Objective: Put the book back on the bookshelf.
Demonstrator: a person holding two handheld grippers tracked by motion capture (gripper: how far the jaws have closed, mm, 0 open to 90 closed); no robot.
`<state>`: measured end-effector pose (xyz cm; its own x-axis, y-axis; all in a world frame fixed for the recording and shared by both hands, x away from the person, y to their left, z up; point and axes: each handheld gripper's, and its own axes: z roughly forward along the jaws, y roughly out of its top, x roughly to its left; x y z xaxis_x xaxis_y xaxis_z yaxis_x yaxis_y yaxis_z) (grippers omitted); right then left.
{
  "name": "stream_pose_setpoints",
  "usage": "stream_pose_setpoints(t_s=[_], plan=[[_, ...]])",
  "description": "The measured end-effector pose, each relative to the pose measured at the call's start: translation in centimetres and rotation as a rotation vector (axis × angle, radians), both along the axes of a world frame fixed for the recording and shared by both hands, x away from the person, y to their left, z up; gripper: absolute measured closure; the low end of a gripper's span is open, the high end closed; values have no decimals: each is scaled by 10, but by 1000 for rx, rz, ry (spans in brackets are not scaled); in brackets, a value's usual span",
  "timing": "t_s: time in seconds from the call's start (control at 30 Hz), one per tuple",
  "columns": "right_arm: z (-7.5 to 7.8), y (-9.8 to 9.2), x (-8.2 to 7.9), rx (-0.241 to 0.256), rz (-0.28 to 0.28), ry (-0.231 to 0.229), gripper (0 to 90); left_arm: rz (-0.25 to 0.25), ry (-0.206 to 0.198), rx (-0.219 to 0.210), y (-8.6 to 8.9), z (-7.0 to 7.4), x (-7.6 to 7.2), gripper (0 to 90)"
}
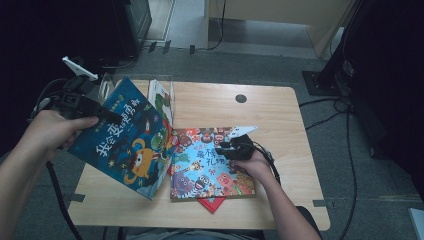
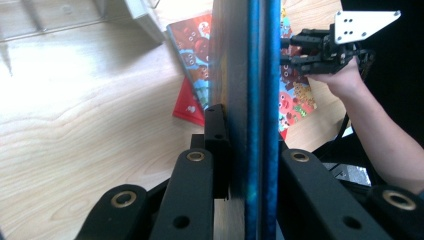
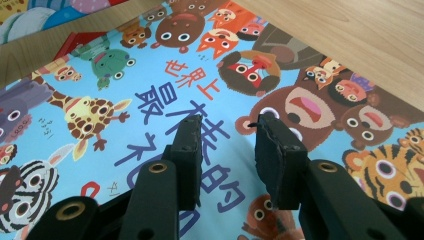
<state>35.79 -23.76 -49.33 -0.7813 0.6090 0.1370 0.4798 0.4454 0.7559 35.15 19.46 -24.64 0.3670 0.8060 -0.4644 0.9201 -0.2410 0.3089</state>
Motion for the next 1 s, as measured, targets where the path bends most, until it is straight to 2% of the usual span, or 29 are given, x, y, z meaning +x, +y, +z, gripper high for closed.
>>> stream_pose_setpoints(t_s=[0.2,0.5,0.6,0.73,0.8,1.0], plan=[[0,0,3,3,2,-4,629,43,2,12,17,0,-8,827],[-6,5,5,-35,4,-14,619,98,-5,30,41,0,-16,827],[-7,5,5,-35,6,-20,613,120,-1,32,49,-1,-18,828],[-8,8,2,-54,28,-63,587,157,7,34,61,-3,-18,828],[-8,9,1,-62,31,-70,582,173,16,43,68,-4,-18,829],[-10,9,1,-38,36,-63,545,231,29,51,87,-6,-15,828]])
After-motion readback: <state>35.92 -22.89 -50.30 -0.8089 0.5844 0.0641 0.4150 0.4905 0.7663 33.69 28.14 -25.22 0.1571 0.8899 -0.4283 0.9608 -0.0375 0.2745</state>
